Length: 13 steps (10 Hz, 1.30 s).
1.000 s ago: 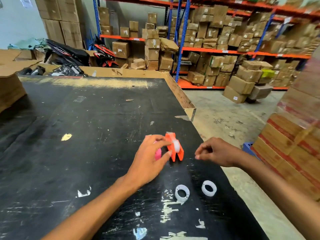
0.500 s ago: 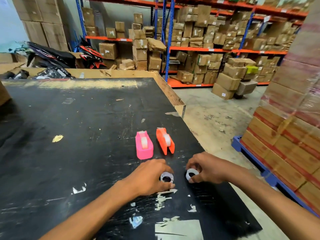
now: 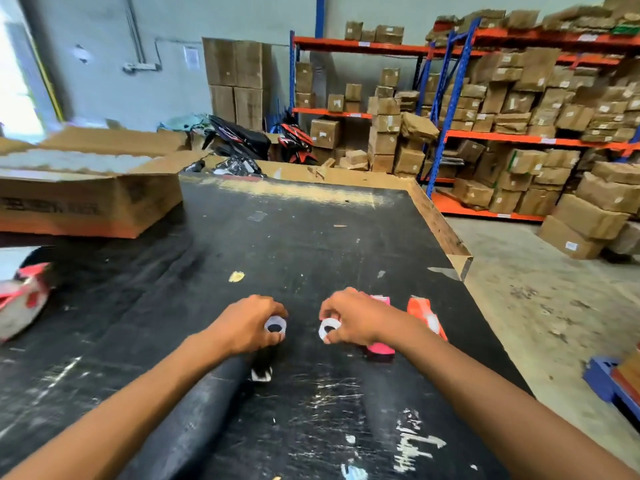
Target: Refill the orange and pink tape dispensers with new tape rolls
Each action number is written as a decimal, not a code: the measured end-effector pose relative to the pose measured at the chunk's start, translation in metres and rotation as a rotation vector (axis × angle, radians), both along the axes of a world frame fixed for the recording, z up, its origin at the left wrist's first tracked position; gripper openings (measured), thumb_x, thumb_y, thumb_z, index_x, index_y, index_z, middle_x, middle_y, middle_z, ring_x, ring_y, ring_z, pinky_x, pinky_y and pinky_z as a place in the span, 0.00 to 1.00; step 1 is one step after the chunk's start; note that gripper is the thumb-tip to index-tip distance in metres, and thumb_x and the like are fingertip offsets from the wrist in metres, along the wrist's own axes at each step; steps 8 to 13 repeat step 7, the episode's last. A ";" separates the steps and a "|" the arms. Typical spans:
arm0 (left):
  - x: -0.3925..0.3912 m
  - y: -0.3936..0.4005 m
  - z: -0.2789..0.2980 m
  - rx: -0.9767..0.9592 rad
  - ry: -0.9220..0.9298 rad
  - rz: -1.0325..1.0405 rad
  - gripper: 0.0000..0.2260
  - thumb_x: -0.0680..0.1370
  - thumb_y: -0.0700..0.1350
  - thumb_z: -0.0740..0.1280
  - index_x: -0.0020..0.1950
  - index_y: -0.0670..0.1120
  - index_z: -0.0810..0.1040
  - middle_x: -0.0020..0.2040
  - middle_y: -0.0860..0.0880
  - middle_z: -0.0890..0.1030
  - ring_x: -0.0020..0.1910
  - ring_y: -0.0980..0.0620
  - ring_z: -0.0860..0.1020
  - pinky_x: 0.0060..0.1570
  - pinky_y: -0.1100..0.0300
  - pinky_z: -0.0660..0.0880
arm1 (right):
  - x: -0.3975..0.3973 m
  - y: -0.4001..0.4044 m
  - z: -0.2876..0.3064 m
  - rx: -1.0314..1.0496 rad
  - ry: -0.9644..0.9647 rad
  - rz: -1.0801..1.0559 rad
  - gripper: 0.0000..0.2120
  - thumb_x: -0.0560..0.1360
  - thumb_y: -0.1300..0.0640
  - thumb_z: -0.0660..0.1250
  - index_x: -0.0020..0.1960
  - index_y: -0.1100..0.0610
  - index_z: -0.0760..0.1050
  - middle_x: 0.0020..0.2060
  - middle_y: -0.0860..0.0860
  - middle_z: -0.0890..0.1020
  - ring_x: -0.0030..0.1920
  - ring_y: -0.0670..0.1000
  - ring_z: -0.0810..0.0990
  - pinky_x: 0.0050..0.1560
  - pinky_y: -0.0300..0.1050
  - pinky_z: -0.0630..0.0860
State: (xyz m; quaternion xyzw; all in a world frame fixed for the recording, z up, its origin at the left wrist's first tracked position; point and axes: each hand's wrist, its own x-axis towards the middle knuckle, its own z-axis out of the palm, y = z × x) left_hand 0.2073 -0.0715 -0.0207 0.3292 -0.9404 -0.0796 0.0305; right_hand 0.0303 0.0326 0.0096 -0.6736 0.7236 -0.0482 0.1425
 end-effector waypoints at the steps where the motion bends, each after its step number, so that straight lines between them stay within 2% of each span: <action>1: 0.004 -0.006 -0.005 0.006 -0.027 0.035 0.14 0.73 0.50 0.66 0.56 0.49 0.79 0.59 0.49 0.81 0.57 0.45 0.78 0.51 0.52 0.76 | 0.005 -0.019 -0.007 0.028 0.046 -0.021 0.19 0.69 0.53 0.73 0.59 0.56 0.77 0.57 0.59 0.79 0.54 0.62 0.79 0.51 0.49 0.76; 3: -0.004 -0.011 -0.006 0.028 -0.030 0.006 0.14 0.72 0.49 0.67 0.57 0.50 0.79 0.58 0.47 0.81 0.56 0.43 0.79 0.48 0.53 0.75 | 0.009 -0.033 -0.019 0.051 0.086 -0.030 0.19 0.70 0.54 0.73 0.60 0.56 0.76 0.59 0.59 0.78 0.56 0.62 0.79 0.53 0.53 0.78; 4: -0.010 -0.013 -0.009 0.045 -0.027 -0.006 0.13 0.71 0.50 0.67 0.56 0.51 0.79 0.57 0.47 0.82 0.55 0.43 0.79 0.48 0.53 0.75 | 0.012 -0.036 -0.024 0.054 0.096 -0.036 0.21 0.71 0.54 0.71 0.63 0.55 0.74 0.62 0.59 0.77 0.59 0.62 0.77 0.55 0.52 0.76; 5: -0.012 -0.012 -0.009 0.042 -0.058 -0.007 0.16 0.72 0.51 0.67 0.59 0.50 0.78 0.60 0.47 0.80 0.57 0.43 0.78 0.49 0.52 0.75 | 0.014 -0.033 -0.027 0.056 0.118 -0.047 0.23 0.72 0.54 0.70 0.66 0.55 0.72 0.64 0.59 0.76 0.61 0.62 0.76 0.56 0.51 0.74; 6: -0.013 -0.012 -0.012 0.055 -0.071 -0.002 0.20 0.73 0.52 0.67 0.65 0.50 0.75 0.63 0.47 0.78 0.60 0.44 0.76 0.52 0.52 0.74 | 0.013 -0.031 -0.029 0.031 0.132 -0.050 0.22 0.72 0.53 0.70 0.65 0.55 0.73 0.62 0.58 0.78 0.60 0.62 0.77 0.54 0.52 0.75; 7: -0.010 -0.008 -0.010 0.027 -0.061 0.017 0.22 0.73 0.53 0.67 0.66 0.50 0.74 0.63 0.47 0.77 0.61 0.44 0.75 0.52 0.52 0.73 | 0.013 -0.024 -0.024 -0.021 0.140 -0.048 0.20 0.72 0.52 0.69 0.63 0.56 0.73 0.59 0.57 0.79 0.58 0.61 0.77 0.52 0.51 0.75; 13: -0.010 -0.008 -0.010 0.027 -0.061 0.017 0.22 0.73 0.53 0.67 0.66 0.50 0.74 0.63 0.47 0.77 0.61 0.44 0.75 0.52 0.52 0.73 | 0.013 -0.024 -0.024 -0.021 0.140 -0.048 0.20 0.72 0.52 0.69 0.63 0.56 0.73 0.59 0.57 0.79 0.58 0.61 0.77 0.52 0.51 0.75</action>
